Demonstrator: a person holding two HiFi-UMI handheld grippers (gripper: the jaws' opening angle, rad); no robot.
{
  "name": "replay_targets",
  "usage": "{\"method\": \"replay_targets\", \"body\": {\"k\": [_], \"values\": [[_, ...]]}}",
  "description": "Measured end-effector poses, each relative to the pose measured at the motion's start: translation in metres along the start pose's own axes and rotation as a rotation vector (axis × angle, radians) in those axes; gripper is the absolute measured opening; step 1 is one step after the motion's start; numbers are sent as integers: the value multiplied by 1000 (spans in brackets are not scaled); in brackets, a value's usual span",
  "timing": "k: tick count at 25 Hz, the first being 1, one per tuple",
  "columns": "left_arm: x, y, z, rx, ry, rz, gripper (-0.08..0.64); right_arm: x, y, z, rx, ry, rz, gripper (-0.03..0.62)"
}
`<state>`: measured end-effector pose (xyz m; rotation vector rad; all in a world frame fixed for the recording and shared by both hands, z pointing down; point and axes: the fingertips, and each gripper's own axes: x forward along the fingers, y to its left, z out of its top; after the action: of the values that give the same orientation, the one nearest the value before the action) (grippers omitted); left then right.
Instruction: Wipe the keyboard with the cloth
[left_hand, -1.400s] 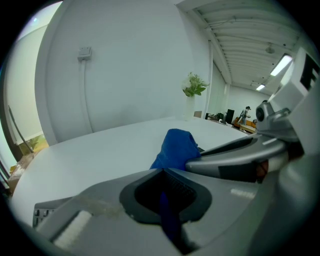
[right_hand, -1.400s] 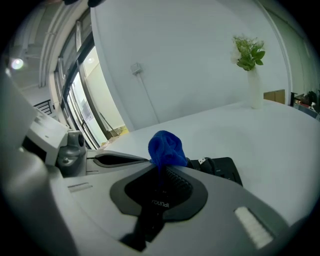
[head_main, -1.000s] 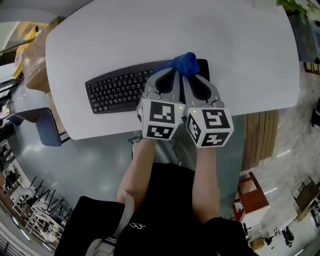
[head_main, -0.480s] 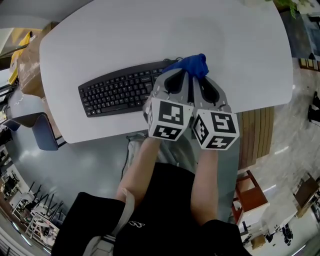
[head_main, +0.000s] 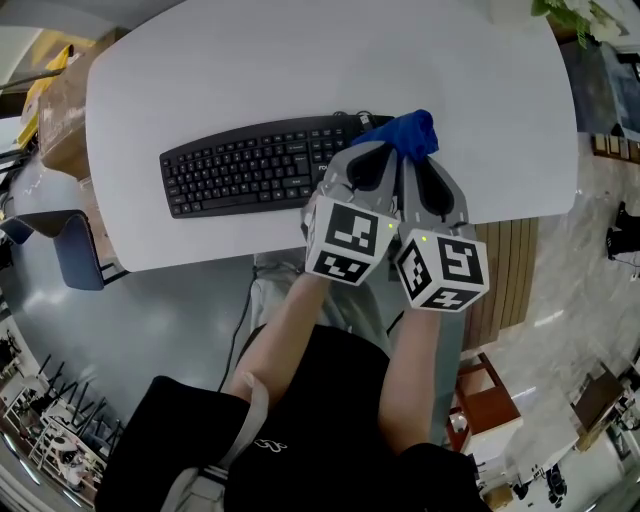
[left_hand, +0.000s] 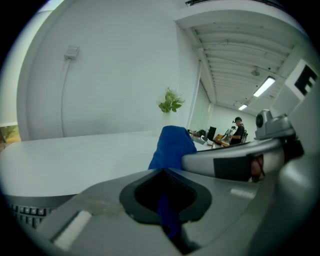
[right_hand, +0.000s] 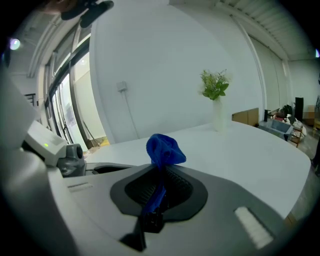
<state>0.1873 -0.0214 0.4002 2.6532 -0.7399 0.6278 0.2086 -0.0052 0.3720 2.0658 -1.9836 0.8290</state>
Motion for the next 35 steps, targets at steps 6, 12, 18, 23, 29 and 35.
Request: {"method": "replay_targets", "body": {"k": [6,12,18,23,29,35], "values": [[-47,26,15,-26,-84,71,-14,-8,56,28,-57,-69,114,38],[-129,86,12,-68,-140,214,-14,-3,153,33,-114,-82,291,38],[-227,159,-14,-123,-143,354,-14,6,274,16,-120,-41,457,38],[-294,214,-63,-180,-101,471,-14,16,358,-28,-124,30,573,38],[-332,243,-98,-223,-85,526,-14,23,406,-61,-131,87,624,38],[-333,258,-120,-246,-57,521,-14,36,416,-89,-126,128,604,38]]}}
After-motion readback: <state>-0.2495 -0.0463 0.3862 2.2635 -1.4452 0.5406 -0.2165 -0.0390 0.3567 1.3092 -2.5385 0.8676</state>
